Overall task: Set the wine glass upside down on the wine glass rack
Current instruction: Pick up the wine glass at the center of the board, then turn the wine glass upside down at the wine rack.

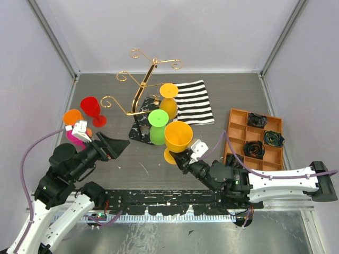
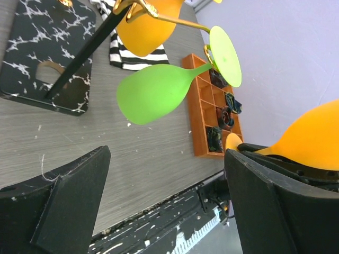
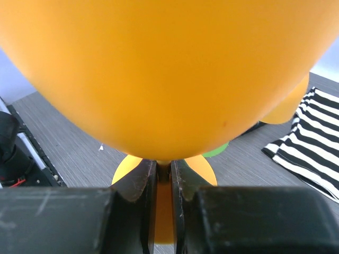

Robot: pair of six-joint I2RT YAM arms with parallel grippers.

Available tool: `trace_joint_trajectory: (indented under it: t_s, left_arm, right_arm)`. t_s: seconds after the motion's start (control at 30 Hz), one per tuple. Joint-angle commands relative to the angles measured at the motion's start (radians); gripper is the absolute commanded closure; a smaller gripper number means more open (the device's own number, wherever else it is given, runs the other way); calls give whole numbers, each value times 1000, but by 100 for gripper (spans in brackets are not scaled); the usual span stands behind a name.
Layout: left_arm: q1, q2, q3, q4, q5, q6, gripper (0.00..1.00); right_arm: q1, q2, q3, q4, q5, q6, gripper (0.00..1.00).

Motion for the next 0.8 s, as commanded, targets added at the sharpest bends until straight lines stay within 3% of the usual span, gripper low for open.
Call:
trace_joint_trajectory:
  t_s: [0.0, 0.27, 0.4, 0.5, 0.67, 0.77]
  left_arm:
    - [3, -17, -67, 144, 69, -84, 5]
    - [0, -30, -191, 275, 93, -179, 8]
    - [-69, 19, -238, 360, 25, -195, 9]
    - [-228, 87, -243, 424, -125, -158, 10]
    - [-636, 201, -216, 494, -521, -64, 10]
    - [-782, 226, -217, 530, -660, -52, 10]
  right_arm:
    - [3, -47, -11, -45, 59, 23, 99]
    - [3, -129, -79, 0, 91, 41, 99]
    - [4, -153, -92, -6, 103, 33, 99]
    - [4, -177, -98, -15, 106, 25, 99]
    - [4, -227, -112, -16, 120, 10, 99]
    - [2, -250, -126, -6, 122, 11, 99]
